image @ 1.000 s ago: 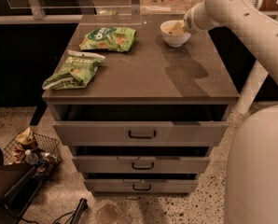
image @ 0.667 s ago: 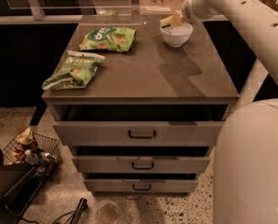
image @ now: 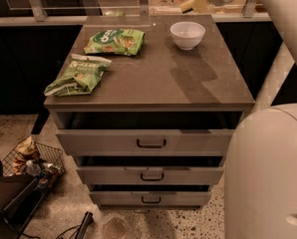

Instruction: Pick sponge from white bowl and place on counter

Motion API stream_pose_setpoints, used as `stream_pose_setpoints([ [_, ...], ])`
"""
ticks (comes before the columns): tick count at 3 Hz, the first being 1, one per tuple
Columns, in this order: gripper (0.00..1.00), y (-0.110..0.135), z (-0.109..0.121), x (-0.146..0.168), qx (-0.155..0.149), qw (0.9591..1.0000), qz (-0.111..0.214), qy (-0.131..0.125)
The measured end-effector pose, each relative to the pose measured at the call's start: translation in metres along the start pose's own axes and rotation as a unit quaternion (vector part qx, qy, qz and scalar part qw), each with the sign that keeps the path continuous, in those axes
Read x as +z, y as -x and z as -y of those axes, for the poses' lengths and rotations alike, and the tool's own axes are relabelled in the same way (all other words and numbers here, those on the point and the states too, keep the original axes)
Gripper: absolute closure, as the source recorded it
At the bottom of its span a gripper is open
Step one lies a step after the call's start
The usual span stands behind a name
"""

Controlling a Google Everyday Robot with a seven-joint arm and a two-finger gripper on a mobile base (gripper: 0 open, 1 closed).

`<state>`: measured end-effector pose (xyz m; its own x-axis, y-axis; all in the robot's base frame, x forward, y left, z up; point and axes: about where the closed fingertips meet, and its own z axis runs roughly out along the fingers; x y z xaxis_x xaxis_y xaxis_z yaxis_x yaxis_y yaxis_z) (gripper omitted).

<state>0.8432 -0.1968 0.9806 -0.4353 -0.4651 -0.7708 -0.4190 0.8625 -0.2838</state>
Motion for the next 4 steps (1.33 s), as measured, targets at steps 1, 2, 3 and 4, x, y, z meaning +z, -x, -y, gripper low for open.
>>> stream_pose_setpoints([
  [1,1.0,-0.01,0.016,-0.039,-0.002,1.0,-0.002,0.007],
  [2,1.0,-0.029,0.031,-0.097,0.007,0.9999,0.0,0.009],
  [3,1.0,-0.056,0.022,-0.148,0.015,0.9992,-0.002,0.036],
  [4,1.0,-0.091,-0.009,-0.162,0.029,0.9933,0.01,0.112],
])
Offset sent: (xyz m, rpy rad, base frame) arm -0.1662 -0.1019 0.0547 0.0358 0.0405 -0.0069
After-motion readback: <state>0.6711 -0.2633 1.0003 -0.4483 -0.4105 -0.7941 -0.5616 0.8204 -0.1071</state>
